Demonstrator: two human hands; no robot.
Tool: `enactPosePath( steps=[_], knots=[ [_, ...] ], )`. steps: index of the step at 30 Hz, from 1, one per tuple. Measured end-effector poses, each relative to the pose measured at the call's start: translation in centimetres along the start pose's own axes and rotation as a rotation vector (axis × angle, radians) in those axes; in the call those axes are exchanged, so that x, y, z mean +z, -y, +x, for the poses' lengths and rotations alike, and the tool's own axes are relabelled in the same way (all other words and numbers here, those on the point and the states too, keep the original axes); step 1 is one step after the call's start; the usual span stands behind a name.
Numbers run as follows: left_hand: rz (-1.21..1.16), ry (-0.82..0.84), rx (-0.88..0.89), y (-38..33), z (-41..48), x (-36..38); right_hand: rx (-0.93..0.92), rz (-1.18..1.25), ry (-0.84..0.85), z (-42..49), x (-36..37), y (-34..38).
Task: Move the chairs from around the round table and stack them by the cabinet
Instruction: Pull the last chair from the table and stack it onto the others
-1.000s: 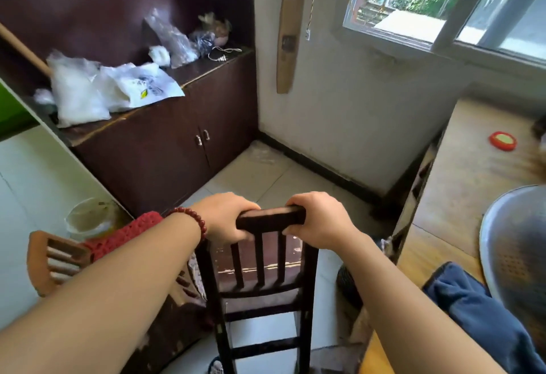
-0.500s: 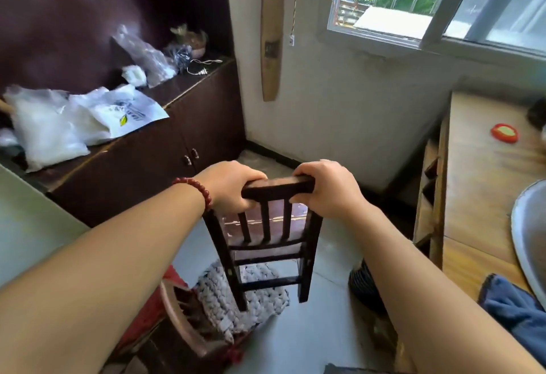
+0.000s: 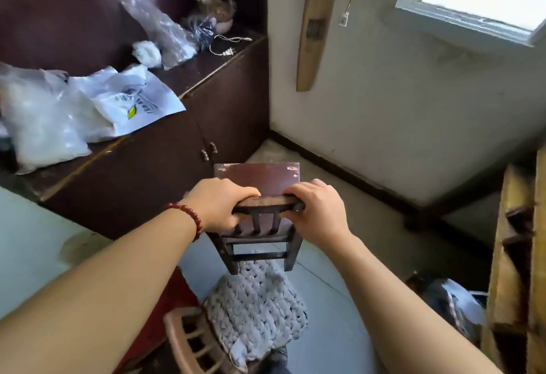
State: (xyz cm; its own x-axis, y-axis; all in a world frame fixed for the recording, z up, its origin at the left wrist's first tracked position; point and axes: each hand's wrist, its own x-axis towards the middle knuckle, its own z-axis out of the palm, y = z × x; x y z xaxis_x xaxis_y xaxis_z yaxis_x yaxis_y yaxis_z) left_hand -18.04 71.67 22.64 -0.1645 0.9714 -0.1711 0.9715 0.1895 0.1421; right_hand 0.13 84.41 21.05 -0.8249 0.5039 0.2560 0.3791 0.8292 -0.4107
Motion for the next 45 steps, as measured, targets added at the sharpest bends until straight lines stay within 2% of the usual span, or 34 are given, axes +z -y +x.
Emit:
enactPosePath(
  steps=[7,10,18,26,34,45],
  knots=[
    [0.023,-0.017,-0.108,6.7,3.0,5.2,-0.052,0.013,0.022,5.9,7.6,-1.5],
    [0.005,-0.054,-0.131,8.3,3.3,7.3,-0.075,0.022,0.037,6.9,10.5,-2.0],
    [0.016,-0.009,-0.19,11.7,3.2,12.5,-0.096,0.062,0.036,7.7,16.9,-2.2],
    [-0.026,0.023,-0.279,14.5,0.4,20.3,-0.126,0.118,0.087,5.4,25.1,-1.7],
    [-0.044,-0.031,-0.305,16.1,-2.0,26.2,-0.119,0.149,0.15,3.4,31.5,-1.1],
    [-0.029,0.095,-0.306,17.5,-4.4,30.8,-0.099,0.154,0.186,0.4,36.2,-0.3]
  ],
)
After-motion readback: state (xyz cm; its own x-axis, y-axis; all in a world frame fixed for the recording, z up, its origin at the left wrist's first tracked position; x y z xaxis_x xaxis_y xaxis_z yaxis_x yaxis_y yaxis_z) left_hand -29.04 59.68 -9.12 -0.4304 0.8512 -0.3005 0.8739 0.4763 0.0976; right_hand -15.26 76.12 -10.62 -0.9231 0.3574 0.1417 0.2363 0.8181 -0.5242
